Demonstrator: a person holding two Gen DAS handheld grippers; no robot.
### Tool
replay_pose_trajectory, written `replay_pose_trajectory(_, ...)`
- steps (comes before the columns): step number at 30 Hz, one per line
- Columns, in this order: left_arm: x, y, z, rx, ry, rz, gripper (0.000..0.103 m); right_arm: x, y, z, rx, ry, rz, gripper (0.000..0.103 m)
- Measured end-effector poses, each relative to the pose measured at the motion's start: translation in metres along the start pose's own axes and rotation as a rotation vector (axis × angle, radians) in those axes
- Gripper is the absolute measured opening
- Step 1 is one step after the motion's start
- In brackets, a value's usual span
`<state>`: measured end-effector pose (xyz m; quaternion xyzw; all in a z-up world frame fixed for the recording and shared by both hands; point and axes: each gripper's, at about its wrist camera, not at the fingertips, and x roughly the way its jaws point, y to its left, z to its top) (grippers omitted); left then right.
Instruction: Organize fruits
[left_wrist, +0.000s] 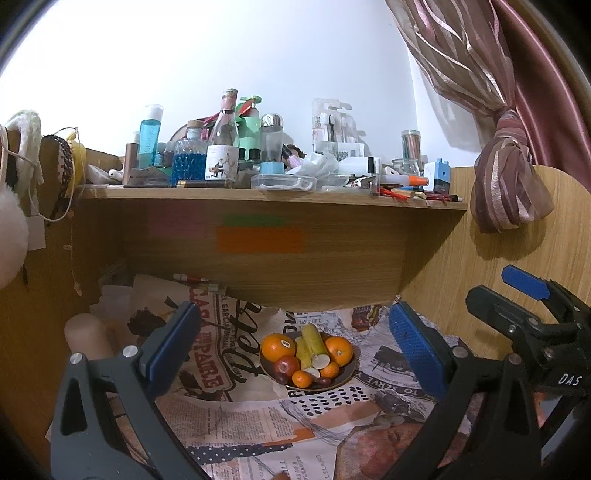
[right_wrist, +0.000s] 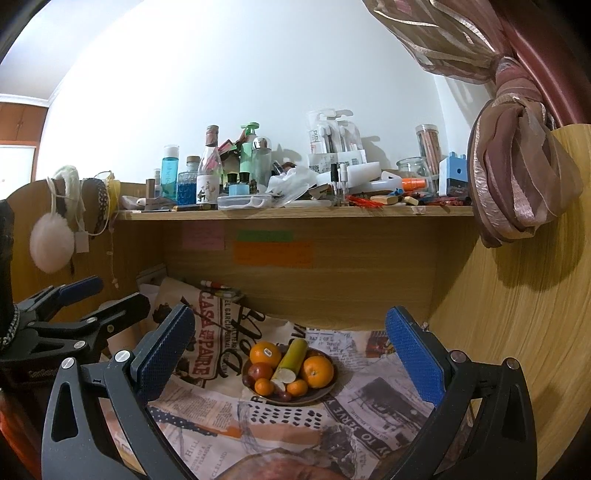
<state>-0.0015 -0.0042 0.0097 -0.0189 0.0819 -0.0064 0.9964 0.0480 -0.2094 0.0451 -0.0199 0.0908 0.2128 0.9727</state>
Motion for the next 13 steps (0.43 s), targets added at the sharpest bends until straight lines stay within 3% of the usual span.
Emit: replay_pose_trajectory(13, 0.0045, -0.0020, -0.0008, -0.013, 0.013, 0.005, 0.103, 0.0055, -0.0022, -0.0020, 0.004, 0.016, 0.007, 0.103)
